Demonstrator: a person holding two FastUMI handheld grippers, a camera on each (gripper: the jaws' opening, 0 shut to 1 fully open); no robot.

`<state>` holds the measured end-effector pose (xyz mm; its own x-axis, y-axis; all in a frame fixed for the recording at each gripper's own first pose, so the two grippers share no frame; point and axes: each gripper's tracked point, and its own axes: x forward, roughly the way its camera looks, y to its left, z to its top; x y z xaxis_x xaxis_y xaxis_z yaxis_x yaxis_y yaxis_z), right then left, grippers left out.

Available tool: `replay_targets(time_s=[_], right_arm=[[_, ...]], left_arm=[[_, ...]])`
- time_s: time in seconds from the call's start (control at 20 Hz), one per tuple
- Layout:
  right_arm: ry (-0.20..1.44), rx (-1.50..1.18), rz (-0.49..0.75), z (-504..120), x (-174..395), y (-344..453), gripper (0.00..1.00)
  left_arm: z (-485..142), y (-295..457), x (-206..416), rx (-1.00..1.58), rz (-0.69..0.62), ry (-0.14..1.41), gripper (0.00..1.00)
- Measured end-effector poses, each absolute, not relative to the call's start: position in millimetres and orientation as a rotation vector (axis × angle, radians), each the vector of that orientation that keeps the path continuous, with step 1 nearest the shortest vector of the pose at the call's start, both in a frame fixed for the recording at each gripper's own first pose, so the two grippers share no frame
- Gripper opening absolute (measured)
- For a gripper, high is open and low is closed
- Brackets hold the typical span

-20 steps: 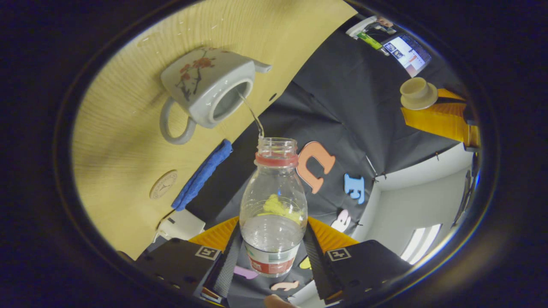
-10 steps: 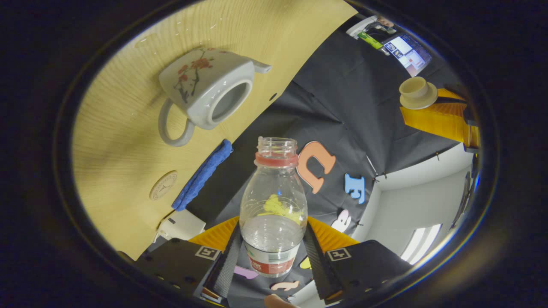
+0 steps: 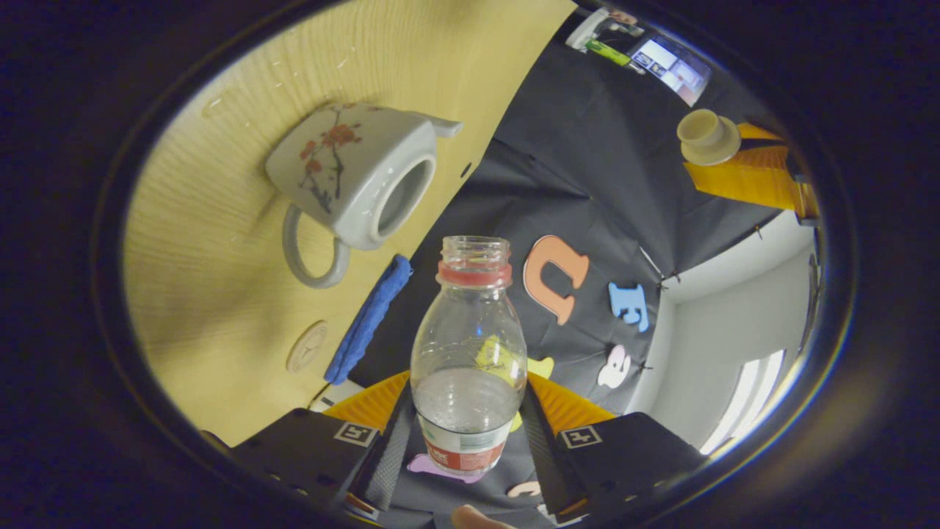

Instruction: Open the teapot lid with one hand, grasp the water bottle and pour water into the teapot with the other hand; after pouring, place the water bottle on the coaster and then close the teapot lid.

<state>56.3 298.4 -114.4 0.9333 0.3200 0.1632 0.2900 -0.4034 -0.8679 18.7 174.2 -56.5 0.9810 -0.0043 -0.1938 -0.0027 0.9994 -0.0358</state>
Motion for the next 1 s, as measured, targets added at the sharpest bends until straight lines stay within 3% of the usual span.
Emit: replay_targets(time_s=[0.6,1.0], right_arm=[[-0.227,-1.309,0.079,-123.1,89.9,244.1,0.77],[-0.195,-0.746,0.013,-63.0,122.1,210.2,0.77]], left_arm=[[-53.6,154.1,21.6,-0.069,-0.034,0.189,0.04],[-57.2,140.2,25.7,-0.036,-0.055,0.198,0.03]])
